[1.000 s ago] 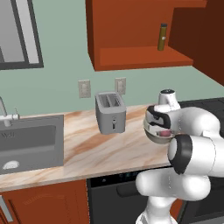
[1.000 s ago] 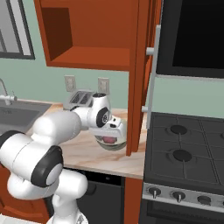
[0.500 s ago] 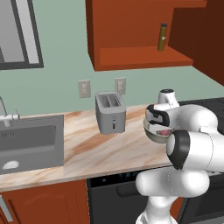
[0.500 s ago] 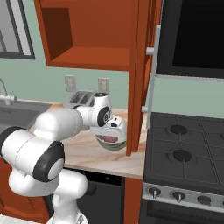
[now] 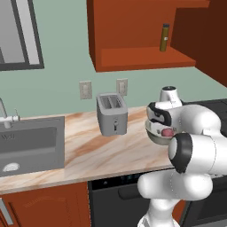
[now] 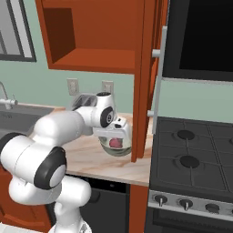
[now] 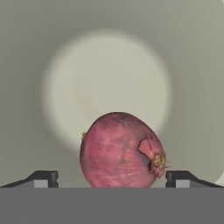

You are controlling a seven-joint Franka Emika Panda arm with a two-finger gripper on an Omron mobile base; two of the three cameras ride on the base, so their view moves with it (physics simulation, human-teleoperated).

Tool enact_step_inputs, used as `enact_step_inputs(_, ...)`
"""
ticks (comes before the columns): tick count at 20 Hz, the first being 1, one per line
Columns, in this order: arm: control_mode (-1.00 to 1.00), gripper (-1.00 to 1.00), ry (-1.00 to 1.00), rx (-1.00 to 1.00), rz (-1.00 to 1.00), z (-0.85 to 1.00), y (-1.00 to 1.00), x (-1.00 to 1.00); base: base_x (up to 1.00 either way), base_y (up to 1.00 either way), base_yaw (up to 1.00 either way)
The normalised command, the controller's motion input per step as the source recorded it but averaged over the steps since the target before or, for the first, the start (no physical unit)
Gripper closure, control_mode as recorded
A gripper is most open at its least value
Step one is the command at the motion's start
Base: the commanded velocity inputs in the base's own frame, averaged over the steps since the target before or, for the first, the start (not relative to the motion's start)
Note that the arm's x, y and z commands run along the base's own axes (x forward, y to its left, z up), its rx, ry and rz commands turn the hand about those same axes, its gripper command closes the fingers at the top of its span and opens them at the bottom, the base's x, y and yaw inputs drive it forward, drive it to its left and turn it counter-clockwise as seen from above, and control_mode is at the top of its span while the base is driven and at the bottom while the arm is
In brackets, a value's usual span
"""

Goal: Pick the onion from the cabinet and place it in the bowl. Then pick the bowl and place it in the sink. Then turn on the sink facuet.

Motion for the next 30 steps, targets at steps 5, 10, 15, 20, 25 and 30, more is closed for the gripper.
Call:
enact_step_inputs(5, -1.00, -1.00, 0.00, -0.02, 0.02, 0.51, 0.08, 0.26, 0.00, 0.00, 0.00)
enact_step_inputs(10, -1.00, -1.00, 0.00, -0.06, 0.07, 0.37, 0.45, -0.01, 0.00, 0.00, 0.00)
enact_step_inputs(15, -1.00, -1.00, 0.01, -0.10, 0.12, 0.08, 0.71, -0.13, 0.00, 0.00, 0.00)
enact_step_inputs(20, -1.00, -1.00, 0.07, -0.07, 0.15, -0.02, 0.46, -0.02, 0.00, 0.00, 0.00)
enact_step_inputs(25, -1.00, -1.00, 0.14, -0.01, 0.11, -0.28, 0.04, 0.02, 0.00, 0.00, 0.00)
enact_step_inputs(30, -1.00, -1.00, 0.13, 0.00, 0.07, -0.46, -0.01, 0.08, 0.00, 0.00, 0.00)
